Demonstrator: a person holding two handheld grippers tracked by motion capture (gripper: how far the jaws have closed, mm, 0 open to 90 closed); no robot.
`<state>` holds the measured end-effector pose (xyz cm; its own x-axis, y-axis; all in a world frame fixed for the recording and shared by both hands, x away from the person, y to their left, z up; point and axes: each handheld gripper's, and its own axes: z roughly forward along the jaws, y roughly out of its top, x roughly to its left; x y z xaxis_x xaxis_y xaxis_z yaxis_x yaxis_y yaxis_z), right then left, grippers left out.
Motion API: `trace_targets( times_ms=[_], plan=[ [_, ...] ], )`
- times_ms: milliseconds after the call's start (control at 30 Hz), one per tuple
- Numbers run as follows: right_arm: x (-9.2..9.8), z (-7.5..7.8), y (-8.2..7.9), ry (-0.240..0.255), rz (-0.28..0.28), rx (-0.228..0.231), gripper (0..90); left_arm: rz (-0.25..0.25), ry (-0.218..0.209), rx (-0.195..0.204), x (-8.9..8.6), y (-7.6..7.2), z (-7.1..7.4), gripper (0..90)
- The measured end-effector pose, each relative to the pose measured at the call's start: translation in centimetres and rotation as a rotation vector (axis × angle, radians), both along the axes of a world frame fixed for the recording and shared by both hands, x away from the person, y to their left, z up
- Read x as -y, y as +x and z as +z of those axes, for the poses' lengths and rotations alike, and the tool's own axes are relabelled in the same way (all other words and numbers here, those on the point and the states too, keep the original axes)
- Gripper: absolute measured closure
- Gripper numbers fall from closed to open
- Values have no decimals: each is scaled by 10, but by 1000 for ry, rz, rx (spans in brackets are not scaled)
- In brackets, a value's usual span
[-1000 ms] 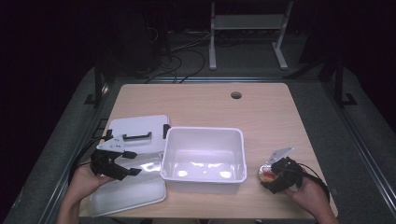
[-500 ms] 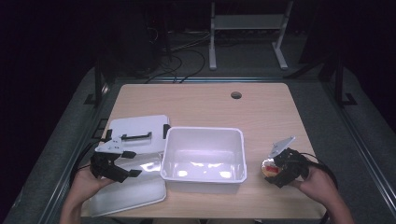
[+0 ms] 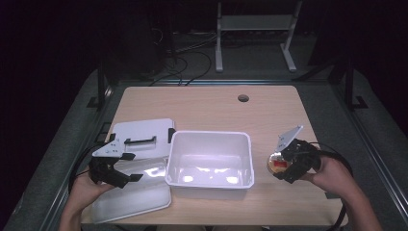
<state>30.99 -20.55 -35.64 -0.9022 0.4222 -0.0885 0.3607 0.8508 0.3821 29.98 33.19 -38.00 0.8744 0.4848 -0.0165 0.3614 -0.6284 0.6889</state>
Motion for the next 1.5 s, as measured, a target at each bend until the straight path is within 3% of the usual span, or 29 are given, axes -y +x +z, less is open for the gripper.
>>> trace_targets(
  times_ms=[267, 967, 1500],
  plan=[
    [-9, 20, 4, -34, 46, 3, 199, 2, -8, 0, 0, 0, 0, 186],
    [-41, 59, 10, -214, 147, -37, 199, -1, -14, -11, 1, 1, 1, 165],
    [-75, 83, 13, -285, 198, -61, 199, 6, -39, -20, -3, 2, 0, 140]
  ],
)
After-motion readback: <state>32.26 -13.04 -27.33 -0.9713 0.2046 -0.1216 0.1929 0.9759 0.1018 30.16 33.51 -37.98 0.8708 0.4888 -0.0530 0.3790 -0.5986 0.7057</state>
